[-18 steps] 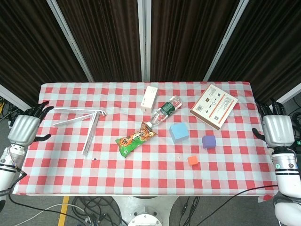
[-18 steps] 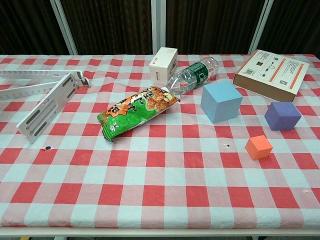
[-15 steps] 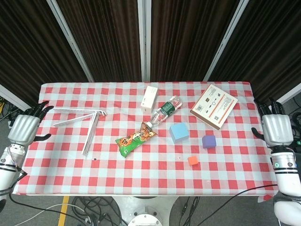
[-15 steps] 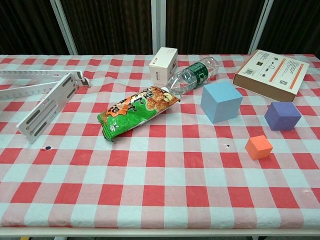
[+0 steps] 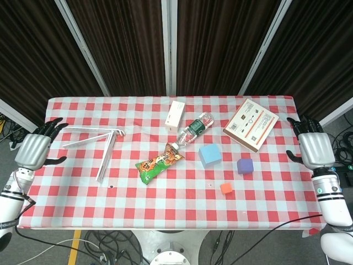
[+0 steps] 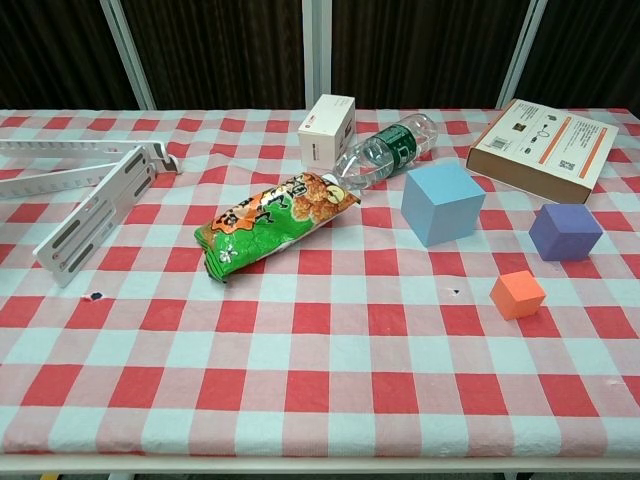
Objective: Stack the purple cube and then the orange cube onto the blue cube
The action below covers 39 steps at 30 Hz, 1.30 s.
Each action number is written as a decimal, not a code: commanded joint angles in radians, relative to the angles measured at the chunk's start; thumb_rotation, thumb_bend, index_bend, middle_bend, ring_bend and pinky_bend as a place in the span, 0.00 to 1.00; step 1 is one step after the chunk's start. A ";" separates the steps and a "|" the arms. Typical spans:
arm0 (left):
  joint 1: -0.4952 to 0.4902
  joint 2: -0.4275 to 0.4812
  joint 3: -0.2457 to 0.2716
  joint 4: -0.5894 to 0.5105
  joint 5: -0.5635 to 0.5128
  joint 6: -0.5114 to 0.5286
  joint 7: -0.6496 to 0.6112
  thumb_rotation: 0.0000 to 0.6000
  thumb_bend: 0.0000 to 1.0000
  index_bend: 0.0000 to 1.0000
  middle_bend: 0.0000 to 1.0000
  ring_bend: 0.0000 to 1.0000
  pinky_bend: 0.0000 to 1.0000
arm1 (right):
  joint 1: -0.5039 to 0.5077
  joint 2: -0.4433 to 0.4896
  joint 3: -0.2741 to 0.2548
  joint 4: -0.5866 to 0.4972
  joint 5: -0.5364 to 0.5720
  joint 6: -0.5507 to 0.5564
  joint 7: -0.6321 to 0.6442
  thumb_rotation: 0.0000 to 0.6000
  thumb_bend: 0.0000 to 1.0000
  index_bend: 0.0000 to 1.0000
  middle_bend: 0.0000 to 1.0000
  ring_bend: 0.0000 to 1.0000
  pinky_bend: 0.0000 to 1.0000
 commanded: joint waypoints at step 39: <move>0.015 -0.028 -0.006 0.096 0.030 0.047 -0.068 1.00 0.07 0.21 0.19 0.16 0.29 | 0.291 -0.168 -0.160 0.096 0.187 -0.457 -0.219 1.00 0.08 0.10 0.27 0.08 0.09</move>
